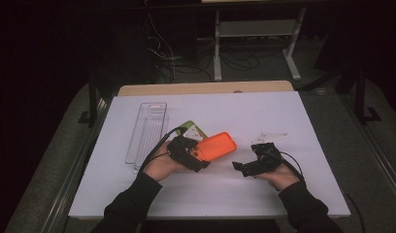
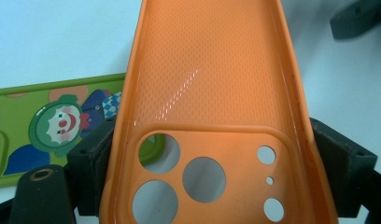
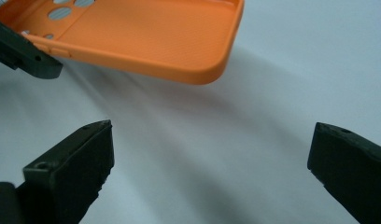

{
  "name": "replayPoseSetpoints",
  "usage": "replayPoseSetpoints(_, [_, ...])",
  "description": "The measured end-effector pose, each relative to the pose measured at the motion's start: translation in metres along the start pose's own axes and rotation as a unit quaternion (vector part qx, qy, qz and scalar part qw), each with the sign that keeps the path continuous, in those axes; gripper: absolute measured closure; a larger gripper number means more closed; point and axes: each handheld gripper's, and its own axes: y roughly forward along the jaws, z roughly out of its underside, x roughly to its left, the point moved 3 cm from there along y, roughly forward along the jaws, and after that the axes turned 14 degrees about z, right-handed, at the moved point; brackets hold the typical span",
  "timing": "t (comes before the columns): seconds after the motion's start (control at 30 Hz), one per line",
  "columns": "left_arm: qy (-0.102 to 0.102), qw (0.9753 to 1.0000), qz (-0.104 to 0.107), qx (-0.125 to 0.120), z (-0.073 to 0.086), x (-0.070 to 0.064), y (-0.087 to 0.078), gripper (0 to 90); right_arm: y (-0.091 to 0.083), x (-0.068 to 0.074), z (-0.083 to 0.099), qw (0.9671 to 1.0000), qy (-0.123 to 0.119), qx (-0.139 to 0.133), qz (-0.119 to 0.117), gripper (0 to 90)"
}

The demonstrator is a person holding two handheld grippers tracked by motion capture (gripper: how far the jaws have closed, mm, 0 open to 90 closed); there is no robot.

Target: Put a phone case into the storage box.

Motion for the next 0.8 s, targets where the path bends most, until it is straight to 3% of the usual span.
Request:
replayPoseSetpoints(0.07, [-0.013, 0.9998, -0.004, -0.013, -0.001, -0.001, 0.002, 15.9, 0.002, 0.003, 0.0, 1.0, 0.002, -0.007, 0.004, 0.0])
replayPoseSetpoints(0.13, [-0.009, 0.9999, -0.007, -0.002, -0.001, 0.0, 0.001, 15.9, 0.006, 0.003, -0.001, 0.9999, -0.002, -0.014, 0.002, 0.0])
replayPoseSetpoints(0.37, [-0.015, 0.9999, -0.007, -0.004, -0.001, 0.0, 0.002, 15.8, 0.008, 0.006, -0.001, 0.9997, -0.013, -0.015, 0.011, 0.0])
replayPoseSetpoints(0.6, [-0.017, 0.9998, -0.004, -0.005, -0.002, -0.001, 0.002, 15.8, 0.01, 0.011, -0.002, 0.9978, -0.053, -0.024, 0.033, 0.0])
replayPoseSetpoints(0.67, [-0.017, 0.9998, -0.003, -0.001, -0.001, -0.001, 0.002, 15.8, 0.009, 0.014, -0.003, 0.9956, -0.079, -0.03, 0.042, 0.0])
replayPoseSetpoints(0.73, [-0.018, 0.9998, -0.003, -0.002, -0.001, -0.001, 0.002, 15.8, 0.009, 0.015, -0.003, 0.995, -0.083, -0.031, 0.046, 0.0])
replayPoseSetpoints(0.8, [-0.02, 0.9998, 0.0, -0.004, -0.001, -0.002, 0.003, 15.7, 0.01, 0.016, -0.003, 0.9914, -0.111, -0.039, 0.057, 0.0])
